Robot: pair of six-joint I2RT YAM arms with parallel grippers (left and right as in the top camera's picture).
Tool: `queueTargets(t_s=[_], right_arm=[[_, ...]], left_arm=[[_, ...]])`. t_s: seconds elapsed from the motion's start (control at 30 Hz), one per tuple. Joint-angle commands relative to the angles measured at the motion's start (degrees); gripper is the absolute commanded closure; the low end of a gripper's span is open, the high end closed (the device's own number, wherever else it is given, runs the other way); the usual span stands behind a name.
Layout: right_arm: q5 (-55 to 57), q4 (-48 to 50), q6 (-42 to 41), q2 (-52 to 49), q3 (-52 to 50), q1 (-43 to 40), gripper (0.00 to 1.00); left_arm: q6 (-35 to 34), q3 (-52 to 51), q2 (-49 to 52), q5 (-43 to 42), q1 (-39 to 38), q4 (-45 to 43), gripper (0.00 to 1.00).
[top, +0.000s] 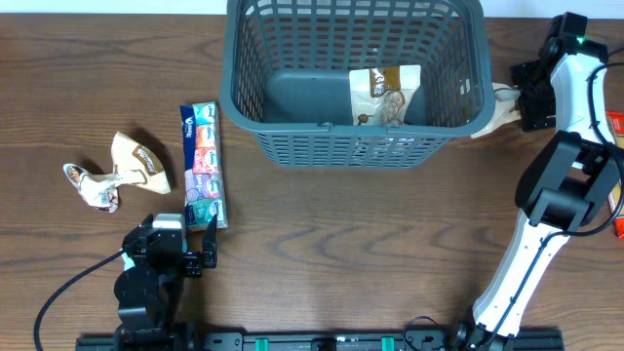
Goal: Pack container
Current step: 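Move the right gripper back and grasp the white mushroom bag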
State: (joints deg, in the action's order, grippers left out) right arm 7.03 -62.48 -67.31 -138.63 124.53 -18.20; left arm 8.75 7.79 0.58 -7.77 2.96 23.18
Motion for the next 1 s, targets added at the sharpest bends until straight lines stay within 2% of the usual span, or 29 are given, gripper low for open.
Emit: queueTargets(t_s=[0.0,0.7,0.8,0.87,0.97], right_arm=[[0.22,0.42,1.79,-0.68,-0.07,-0.46,0.01],[2.45,6.40,4.24,-0.74,-11.15,1.01,0.01],[2.25,6.51,4.20,-0.74,-11.15,1.01,0.11],[1.90,6.56,4.20,-0.74,-11.15,1.01,0.12],[1.92,6.54,4.24,-0.74,-11.15,1.01,0.06]], left_arm=[[-0.74,-0.81,-0.39,-0.42,0.35,0.94,0.01],[-0.74,-0.81,-0.39,-0.42,0.35,0.94,0.01],[-0.74,-0.81,-0.39,-0.44,0.35,0.94,0.01],[-0.74,-0.81,-0.39,-0.42,0.35,0.94,0.01],[-0.74,-0.81,-0.39,-0.44,0.35,0.94,0.01]])
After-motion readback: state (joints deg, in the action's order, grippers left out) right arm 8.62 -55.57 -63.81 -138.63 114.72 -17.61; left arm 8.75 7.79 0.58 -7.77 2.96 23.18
